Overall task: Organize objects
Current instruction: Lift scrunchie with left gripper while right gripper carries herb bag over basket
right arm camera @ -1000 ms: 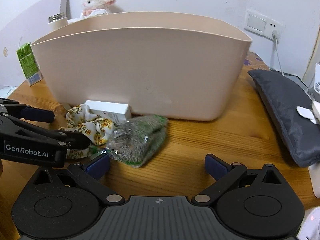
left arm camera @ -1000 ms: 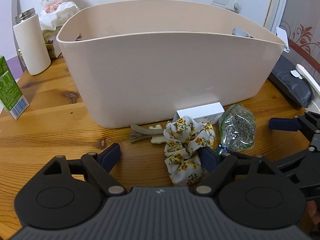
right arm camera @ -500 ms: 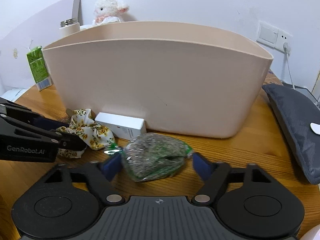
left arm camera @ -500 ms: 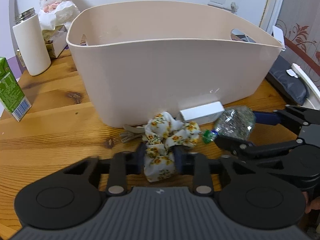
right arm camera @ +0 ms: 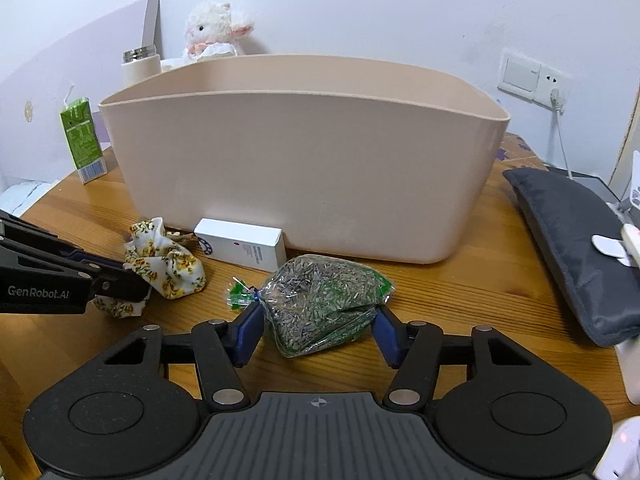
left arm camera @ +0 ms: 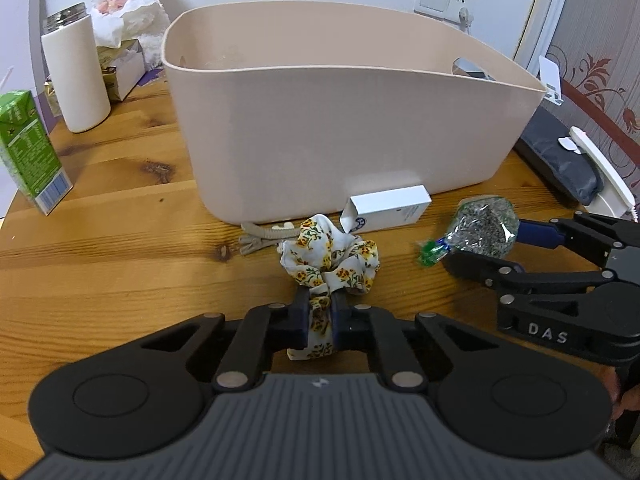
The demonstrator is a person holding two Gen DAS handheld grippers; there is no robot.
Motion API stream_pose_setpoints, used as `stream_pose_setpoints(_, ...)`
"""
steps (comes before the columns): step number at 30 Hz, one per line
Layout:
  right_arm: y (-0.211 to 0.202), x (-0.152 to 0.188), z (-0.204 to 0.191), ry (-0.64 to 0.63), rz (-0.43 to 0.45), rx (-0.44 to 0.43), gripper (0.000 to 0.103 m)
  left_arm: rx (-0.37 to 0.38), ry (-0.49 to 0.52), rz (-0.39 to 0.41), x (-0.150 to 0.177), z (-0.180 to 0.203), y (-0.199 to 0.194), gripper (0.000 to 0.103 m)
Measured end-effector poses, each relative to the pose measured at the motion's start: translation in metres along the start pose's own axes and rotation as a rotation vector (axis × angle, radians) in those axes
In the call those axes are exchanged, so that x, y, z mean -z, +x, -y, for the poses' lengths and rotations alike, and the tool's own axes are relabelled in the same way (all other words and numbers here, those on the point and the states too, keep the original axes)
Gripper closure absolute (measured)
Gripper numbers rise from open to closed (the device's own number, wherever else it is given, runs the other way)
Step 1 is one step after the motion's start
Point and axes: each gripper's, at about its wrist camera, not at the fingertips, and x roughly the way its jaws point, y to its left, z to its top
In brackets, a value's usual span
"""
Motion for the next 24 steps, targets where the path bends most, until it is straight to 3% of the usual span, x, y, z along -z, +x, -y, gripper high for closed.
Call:
stream_pose_setpoints(11,-0.051,-0.016,0.000,-0.021,0.125,0.031,0.047,-0.004,0.028,0.104,-0.003,0.005,-0.048,0.091)
stream_pose_setpoints(24,-0.087,-0.060,0.010,-0.023,0.288,0.074,0.047,-0.016,0.074,0.250,-0.042,0.014,-0.094,0.091)
